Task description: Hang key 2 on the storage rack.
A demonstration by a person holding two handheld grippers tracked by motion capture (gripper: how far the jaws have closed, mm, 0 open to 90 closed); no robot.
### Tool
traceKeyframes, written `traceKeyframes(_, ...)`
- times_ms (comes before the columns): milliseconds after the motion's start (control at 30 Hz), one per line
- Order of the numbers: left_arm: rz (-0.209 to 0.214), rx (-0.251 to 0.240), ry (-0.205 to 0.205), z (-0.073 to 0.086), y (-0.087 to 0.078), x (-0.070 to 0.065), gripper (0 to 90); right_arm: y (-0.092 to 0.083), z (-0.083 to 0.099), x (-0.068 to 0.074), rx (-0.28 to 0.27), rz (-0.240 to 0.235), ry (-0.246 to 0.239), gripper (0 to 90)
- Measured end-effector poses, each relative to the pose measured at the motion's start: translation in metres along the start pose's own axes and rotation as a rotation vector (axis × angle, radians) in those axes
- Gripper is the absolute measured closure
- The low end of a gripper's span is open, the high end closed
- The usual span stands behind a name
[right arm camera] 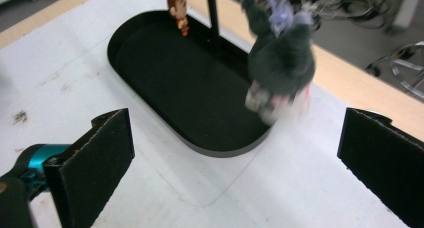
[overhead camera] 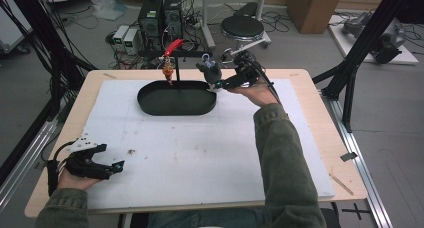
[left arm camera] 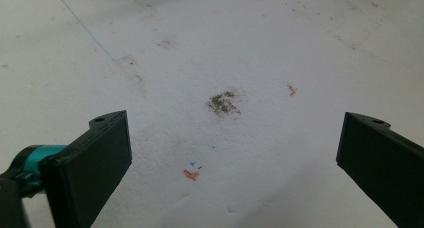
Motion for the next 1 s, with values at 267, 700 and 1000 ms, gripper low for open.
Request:
traceKeyframes(267, 0.001, -0.003, -0.003, 0.0, -0.001, -0.001, 1.7, -0.009, 0.025, 0.0, 0.017, 0.008, -0.018, 0.6)
traceKeyframes(700, 0.002, -0.005, -0.011, 0.002, -0.002, 0.0, 1.7, -0.03, 0.066, -0.01, -0.026, 0.011, 0.028, 0.6)
traceKeyframes(1000, 0.005, -0.003, -0.019, 0.003, -0.002, 0.0, 1.7, -0.034, 0.097, -0.016, -0.052, 0.047, 0.048, 0.6)
Point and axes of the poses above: each handheld gripper's, and its own axes: y roughly forward along the jaws, z roughly out of its underside, x roughly to its left, the point moved 1 cm from there along y, roughly forward along the jaws, and after that the axes turned 3 degrees about x, right-handed, at the moved point
